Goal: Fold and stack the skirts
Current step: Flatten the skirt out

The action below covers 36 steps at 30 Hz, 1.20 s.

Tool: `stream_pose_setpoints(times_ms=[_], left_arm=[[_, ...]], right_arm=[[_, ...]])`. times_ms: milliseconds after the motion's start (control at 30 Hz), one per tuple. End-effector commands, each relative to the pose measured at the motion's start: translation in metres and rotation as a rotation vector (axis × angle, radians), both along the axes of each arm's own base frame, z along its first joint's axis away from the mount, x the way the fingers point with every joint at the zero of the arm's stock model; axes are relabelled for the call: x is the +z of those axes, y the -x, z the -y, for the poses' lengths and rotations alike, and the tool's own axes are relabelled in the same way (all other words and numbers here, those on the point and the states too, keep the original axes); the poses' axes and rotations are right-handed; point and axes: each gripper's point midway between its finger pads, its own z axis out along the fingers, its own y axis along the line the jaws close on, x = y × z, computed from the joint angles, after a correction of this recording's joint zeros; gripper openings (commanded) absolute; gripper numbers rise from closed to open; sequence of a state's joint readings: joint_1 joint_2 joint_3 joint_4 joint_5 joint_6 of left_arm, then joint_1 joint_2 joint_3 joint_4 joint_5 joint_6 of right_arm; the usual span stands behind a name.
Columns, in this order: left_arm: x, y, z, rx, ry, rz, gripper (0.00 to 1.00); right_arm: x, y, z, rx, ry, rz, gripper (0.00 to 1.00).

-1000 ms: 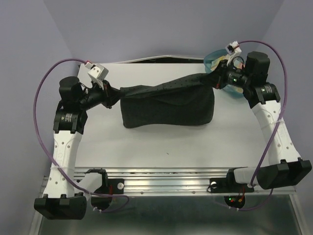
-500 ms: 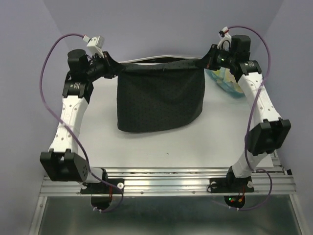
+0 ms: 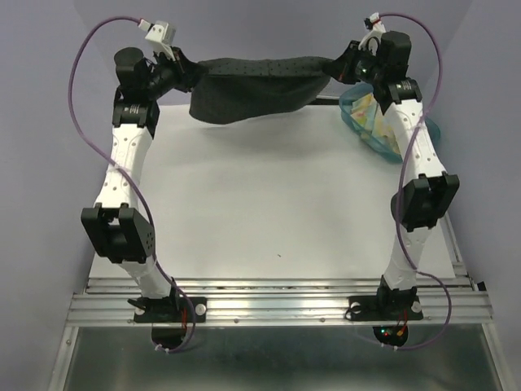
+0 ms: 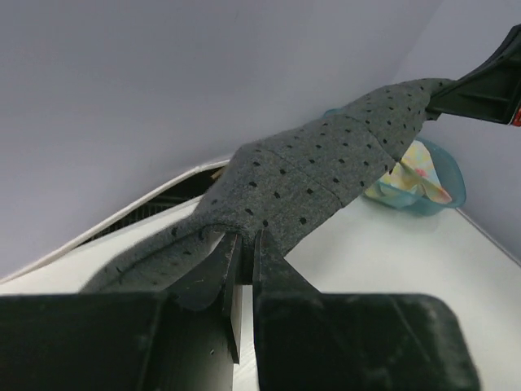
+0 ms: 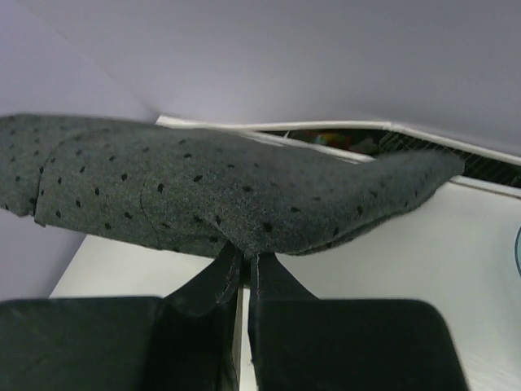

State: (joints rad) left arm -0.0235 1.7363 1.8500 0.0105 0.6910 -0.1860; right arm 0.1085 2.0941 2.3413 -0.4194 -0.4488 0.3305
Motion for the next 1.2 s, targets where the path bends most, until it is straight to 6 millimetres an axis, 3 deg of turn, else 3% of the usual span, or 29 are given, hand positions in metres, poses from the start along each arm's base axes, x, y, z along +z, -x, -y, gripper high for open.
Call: stream_pose_setpoints(times_ms=[0,33,67,100,133,167,233,267,300,333,400,467,533,767,833,867,900,933,967,1000,1167], left_arm=[[0.047,0.047,-0.028,0.052,-0.138,0.261,0.0],[0.03,0.05,-0.028,0.047,-0.174,0.246,0.0],[-0.025,0.05,-0.029,0.034,-0.207,0.132,0.0],[-0.048,0.055,-0.031,0.029,-0.27,0.121,0.0],[-0.08,0.058,-0.034,0.029,-0.299,0.049,0.0],[-0.132,0.066,-0.033,0.009,-0.336,-0.054,0.0],[-0.204,0.081,-0.036,-0.023,-0.471,-0.199,0.0],[-0.242,0.094,-0.034,-0.052,-0.511,-0.288,0.0],[-0.273,0.103,-0.031,-0.088,-0.544,-0.365,0.0],[-0.299,0.118,-0.036,-0.112,-0.591,-0.45,0.0],[-0.336,0.137,-0.038,-0.159,-0.627,-0.579,0.0],[-0.349,0.156,-0.043,-0.203,-0.666,-0.651,0.0],[-0.352,0.17,-0.044,-0.237,-0.688,-0.67,0.0],[-0.325,0.197,-0.053,-0.247,-0.743,-0.65,0.01],[-0.32,0.206,-0.055,-0.258,-0.766,-0.643,0.05],[-0.317,0.21,-0.057,-0.262,-0.785,-0.628,0.13],[-0.32,0.214,-0.058,-0.266,-0.789,-0.643,0.17],[-0.316,0.219,-0.06,-0.281,-0.806,-0.631,0.24],[-0.316,0.223,-0.061,-0.29,-0.814,-0.63,0.36],[-0.31,0.226,-0.061,-0.298,-0.826,-0.606,0.41],[-0.283,0.23,-0.06,-0.286,-0.825,-0.55,0.6]], right_arm=[[0.034,0.036,0.022,-0.019,0.044,0.161,0.01],[0.029,0.052,0.021,0.014,0.08,0.164,0.01],[0.005,0.055,0.021,0.026,0.103,0.118,0.01],[-0.047,0.063,0.02,0.068,0.154,0.018,0.01],[-0.076,0.068,0.02,0.091,0.178,-0.04,0.01],[-0.105,0.073,0.015,0.123,0.201,-0.098,0.01],[-0.175,0.096,0.009,0.242,0.285,-0.262,0.01],[-0.223,0.101,0.006,0.28,0.305,-0.391,0.01],[-0.258,0.125,0.005,0.347,0.344,-0.524,0.01],[-0.278,0.134,0.007,0.364,0.35,-0.615,0.01],[-0.332,0.164,0.013,0.398,0.359,-0.839,0.01],[-0.356,0.189,0.018,0.4,0.359,-0.95,0.01],[-0.363,0.209,0.022,0.389,0.356,-0.996,0.01],[-0.333,0.242,0.025,0.407,0.375,-1.047,0.0],[-0.331,0.254,0.029,0.422,0.397,-1.08,0.01],[-0.328,0.263,0.028,0.443,0.409,-1.095,0.01],[-0.327,0.268,0.029,0.459,0.413,-1.104,0.06],[-0.325,0.274,0.027,0.491,0.404,-1.109,0.26],[-0.319,0.281,0.027,0.51,0.398,-1.115,0.38],[-0.313,0.284,0.024,0.529,0.385,-1.102,0.56],[-0.28,0.275,0.025,0.506,0.405,-1.005,0.9]])
